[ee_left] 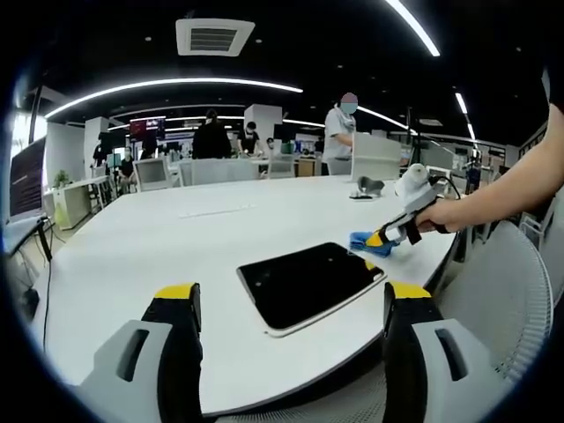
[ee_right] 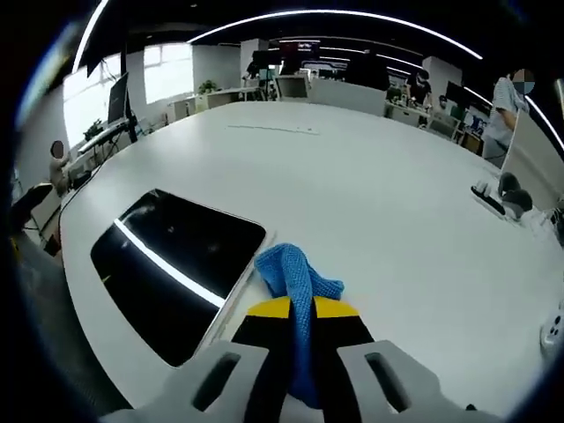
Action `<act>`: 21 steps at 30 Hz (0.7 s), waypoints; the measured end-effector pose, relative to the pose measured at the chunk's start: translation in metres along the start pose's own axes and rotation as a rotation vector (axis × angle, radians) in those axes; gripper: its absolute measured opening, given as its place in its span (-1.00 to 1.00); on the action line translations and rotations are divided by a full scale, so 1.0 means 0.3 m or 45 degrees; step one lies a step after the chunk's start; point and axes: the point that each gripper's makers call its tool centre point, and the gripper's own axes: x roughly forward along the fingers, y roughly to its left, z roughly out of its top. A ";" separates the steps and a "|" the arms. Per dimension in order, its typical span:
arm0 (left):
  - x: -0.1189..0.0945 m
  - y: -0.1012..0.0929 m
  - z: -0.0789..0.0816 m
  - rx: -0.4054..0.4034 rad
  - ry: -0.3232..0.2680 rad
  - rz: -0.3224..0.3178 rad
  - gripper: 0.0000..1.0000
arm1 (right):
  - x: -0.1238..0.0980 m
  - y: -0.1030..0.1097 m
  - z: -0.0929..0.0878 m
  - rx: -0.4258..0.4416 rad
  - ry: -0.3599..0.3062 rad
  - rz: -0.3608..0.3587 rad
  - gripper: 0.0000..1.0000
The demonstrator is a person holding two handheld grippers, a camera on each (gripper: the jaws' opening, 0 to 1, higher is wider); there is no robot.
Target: Wipe the mirror surface with the cleaning cloth until all visible marks leave the cleaned area.
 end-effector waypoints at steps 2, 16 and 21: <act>0.000 -0.002 0.001 0.000 0.001 -0.001 0.66 | -0.001 0.004 0.050 -0.010 -0.073 -0.001 -0.97; -0.002 -0.007 0.008 0.001 -0.010 0.002 0.66 | 0.150 0.066 0.190 0.094 -0.110 0.049 -0.97; -0.002 -0.006 0.007 -0.001 -0.011 -0.002 0.65 | 0.195 0.112 0.175 0.072 -0.059 0.066 -0.97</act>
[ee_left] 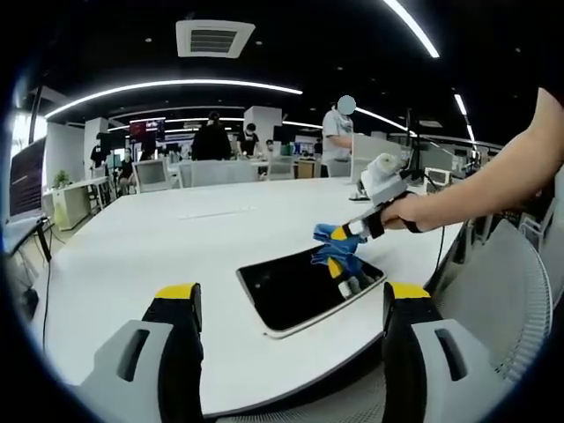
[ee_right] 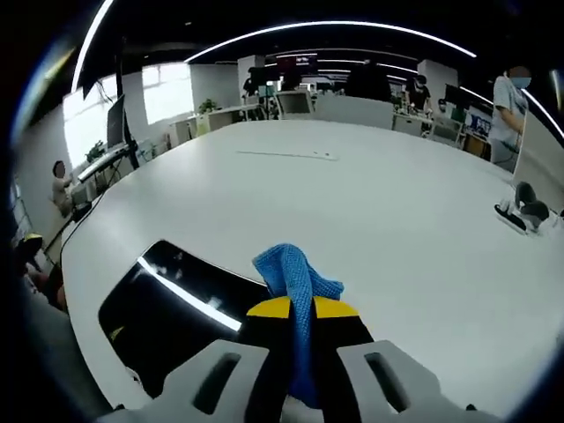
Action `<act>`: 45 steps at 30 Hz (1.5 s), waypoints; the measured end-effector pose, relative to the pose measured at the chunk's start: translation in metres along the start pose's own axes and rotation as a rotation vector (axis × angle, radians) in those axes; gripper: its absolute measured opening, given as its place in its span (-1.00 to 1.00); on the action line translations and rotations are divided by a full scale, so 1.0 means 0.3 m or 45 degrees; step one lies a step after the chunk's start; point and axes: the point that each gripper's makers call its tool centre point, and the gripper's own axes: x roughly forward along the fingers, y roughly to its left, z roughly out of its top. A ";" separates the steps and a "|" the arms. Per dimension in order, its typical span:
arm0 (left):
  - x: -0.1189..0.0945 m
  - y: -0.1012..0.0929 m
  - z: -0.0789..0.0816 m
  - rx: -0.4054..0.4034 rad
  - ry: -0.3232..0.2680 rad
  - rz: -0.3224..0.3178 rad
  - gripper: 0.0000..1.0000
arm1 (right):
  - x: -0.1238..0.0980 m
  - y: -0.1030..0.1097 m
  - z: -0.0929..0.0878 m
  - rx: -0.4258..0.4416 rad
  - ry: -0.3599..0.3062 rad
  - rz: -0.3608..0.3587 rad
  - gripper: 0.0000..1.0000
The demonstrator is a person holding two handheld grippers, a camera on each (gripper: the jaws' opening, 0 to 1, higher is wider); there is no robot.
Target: Wipe the mirror surface with the cleaning cloth until all visible marks leave the cleaned area.
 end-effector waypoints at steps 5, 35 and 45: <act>0.000 0.000 0.000 0.000 0.002 -0.002 0.65 | 0.029 -0.010 -0.025 0.036 0.017 -0.016 -0.97; 0.003 0.001 -0.004 -0.002 0.010 -0.008 0.63 | 0.086 0.230 0.023 0.030 0.000 0.063 -0.98; 0.003 0.000 -0.002 -0.003 0.006 -0.014 0.62 | 0.131 0.349 0.051 0.029 0.027 0.129 -0.98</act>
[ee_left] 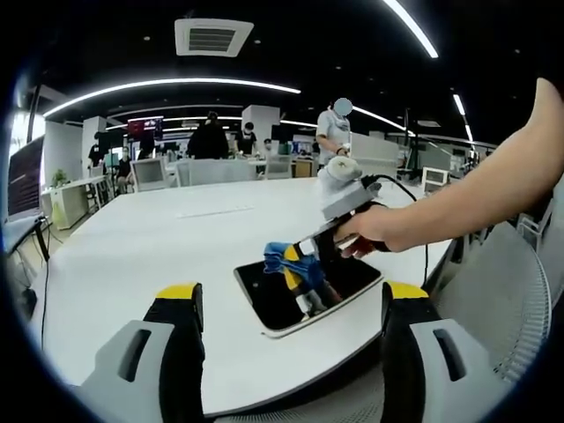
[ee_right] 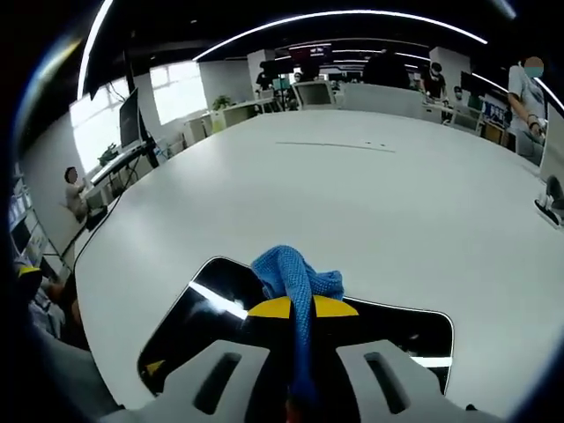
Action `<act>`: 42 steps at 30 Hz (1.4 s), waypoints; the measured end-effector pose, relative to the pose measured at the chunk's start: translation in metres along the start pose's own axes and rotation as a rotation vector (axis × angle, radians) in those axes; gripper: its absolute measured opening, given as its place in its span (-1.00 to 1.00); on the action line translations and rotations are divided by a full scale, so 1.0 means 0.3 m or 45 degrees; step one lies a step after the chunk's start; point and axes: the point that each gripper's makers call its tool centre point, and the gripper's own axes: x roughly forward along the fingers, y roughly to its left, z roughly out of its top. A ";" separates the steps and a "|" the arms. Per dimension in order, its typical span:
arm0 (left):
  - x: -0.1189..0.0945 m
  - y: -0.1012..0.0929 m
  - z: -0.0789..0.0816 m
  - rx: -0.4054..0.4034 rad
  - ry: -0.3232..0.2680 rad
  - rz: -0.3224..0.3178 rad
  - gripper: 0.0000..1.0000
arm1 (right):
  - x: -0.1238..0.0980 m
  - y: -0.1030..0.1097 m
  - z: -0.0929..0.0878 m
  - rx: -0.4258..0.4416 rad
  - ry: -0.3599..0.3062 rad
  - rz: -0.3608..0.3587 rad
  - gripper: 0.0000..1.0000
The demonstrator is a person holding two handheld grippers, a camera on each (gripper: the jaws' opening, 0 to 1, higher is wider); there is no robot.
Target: Wipe the mirror surface with the cleaning cloth until all visible marks leave the cleaned area.
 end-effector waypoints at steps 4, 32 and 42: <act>-0.001 0.001 0.001 0.000 -0.003 0.001 0.61 | 0.009 0.042 0.004 -0.018 0.007 0.018 -0.98; -0.001 -0.005 0.001 -0.003 0.000 -0.006 0.59 | 0.083 0.239 0.040 -0.241 -0.006 0.164 -0.98; -0.001 -0.009 0.003 -0.005 0.002 -0.012 0.60 | 0.073 0.264 0.024 -0.503 0.034 0.206 -0.99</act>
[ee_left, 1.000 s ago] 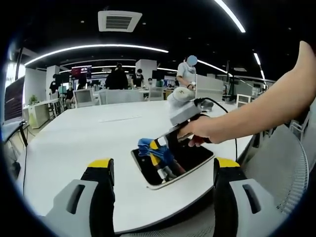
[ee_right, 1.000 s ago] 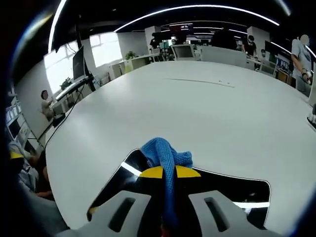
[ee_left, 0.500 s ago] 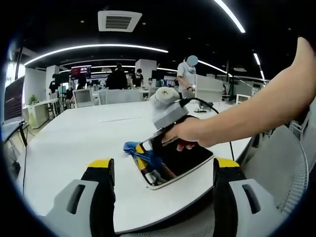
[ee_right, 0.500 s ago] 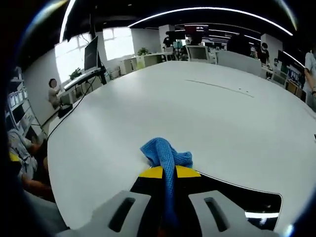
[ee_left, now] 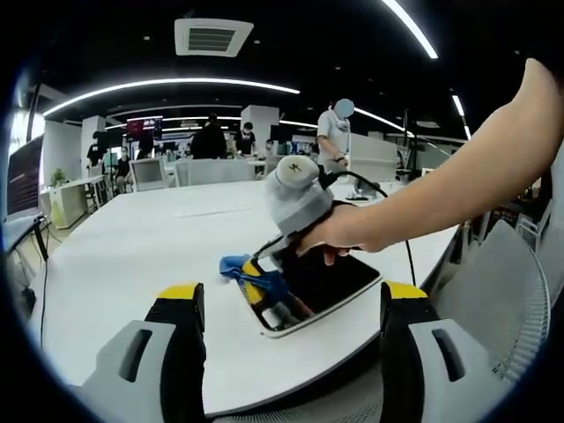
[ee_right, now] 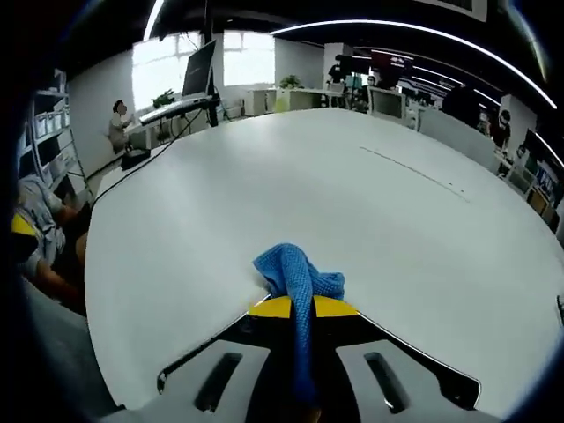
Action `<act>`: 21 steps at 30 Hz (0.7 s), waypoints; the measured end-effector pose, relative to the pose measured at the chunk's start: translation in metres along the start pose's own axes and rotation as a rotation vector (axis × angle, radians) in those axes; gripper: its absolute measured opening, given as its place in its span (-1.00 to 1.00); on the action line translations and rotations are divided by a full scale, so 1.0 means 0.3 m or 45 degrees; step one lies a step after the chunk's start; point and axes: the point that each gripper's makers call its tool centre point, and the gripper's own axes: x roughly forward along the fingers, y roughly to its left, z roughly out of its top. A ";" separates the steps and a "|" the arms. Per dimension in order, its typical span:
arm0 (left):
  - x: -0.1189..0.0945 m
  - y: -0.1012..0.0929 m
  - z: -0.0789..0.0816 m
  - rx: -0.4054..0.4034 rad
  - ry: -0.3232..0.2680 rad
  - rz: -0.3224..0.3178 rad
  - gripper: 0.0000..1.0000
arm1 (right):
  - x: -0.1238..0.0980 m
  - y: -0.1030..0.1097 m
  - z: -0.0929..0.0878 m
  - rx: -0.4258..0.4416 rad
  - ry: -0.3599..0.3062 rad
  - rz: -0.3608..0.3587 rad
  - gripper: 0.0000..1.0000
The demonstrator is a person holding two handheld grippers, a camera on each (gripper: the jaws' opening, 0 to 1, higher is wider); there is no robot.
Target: Wipe the mirror surface with the cleaning cloth until all visible marks leave the cleaned area.
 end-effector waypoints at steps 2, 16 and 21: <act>0.000 0.000 0.001 0.000 0.000 0.000 0.60 | -0.016 0.017 -0.002 0.022 0.000 0.022 -1.00; -0.001 0.003 0.010 0.002 -0.021 0.008 0.56 | -0.052 0.074 -0.033 -0.063 0.103 0.187 -1.00; -0.002 0.006 0.010 0.003 -0.025 0.012 0.56 | -0.074 0.099 -0.044 -0.068 0.109 0.196 -1.00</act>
